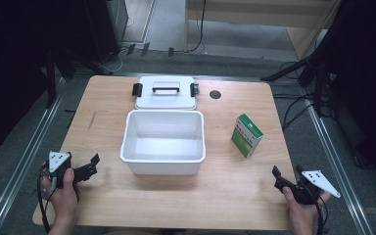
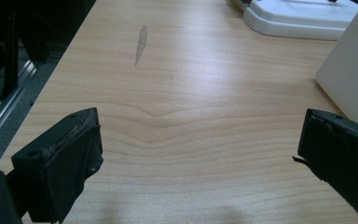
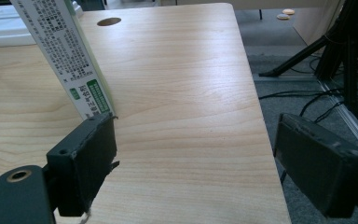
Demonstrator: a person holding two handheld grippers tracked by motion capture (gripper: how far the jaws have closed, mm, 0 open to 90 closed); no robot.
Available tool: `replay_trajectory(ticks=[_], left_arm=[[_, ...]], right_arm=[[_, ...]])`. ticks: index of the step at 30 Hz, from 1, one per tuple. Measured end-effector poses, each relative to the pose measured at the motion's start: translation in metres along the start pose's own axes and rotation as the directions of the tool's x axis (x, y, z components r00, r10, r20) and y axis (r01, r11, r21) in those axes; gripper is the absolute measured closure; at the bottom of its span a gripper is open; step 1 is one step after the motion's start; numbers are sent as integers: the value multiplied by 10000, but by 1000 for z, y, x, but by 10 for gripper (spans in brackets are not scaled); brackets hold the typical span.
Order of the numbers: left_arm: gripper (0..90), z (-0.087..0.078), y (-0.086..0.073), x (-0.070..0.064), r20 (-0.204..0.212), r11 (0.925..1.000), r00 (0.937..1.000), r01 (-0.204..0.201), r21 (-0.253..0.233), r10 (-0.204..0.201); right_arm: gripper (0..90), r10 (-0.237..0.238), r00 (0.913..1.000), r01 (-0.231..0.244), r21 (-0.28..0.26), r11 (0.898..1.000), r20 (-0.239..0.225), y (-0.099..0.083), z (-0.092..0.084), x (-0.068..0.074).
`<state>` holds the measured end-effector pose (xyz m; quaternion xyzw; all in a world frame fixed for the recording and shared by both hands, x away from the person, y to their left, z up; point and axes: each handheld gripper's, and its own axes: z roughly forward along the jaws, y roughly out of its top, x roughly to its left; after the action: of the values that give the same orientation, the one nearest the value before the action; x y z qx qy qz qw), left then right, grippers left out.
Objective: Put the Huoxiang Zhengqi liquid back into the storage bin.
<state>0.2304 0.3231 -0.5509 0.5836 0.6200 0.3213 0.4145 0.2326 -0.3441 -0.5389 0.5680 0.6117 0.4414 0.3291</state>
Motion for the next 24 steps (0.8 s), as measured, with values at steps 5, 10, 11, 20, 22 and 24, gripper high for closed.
replay_trajectory(ticks=[5, 10, 11, 20, 22, 24], left_arm=[[5, 3, 2, 0, 395, 9995, 9991, -167, 275, 156], [5, 0, -1, -7, -65, 9967, 9969, -779, -222, 778], [5, 0, -1, -8, -302, 9959, 9958, -868, -251, 860], [5, 0, -1, -5, -314, 9966, 9974, -663, -499, 648], [5, -1, -1, -5, -263, 9962, 9974, -690, -534, 677], [5, -1, -1, -5, -339, 9960, 9970, -712, -539, 695]], right_arm=[[146, -193, 9998, 192, 170, 9997, 63, 1, 0, 2], [186, 117, 9999, -118, 255, 9996, 48, 6, -4, 2], [188, 50, 10000, -51, 256, 9997, 65, 8, -5, 2], [210, -802, 9959, 828, 625, 9946, -429, 17, -6, 17], [232, -632, 9972, 659, 711, 9953, -400, 22, -7, 19], [237, -763, 9963, 799, 984, 9919, -400, 28, -7, 21]])
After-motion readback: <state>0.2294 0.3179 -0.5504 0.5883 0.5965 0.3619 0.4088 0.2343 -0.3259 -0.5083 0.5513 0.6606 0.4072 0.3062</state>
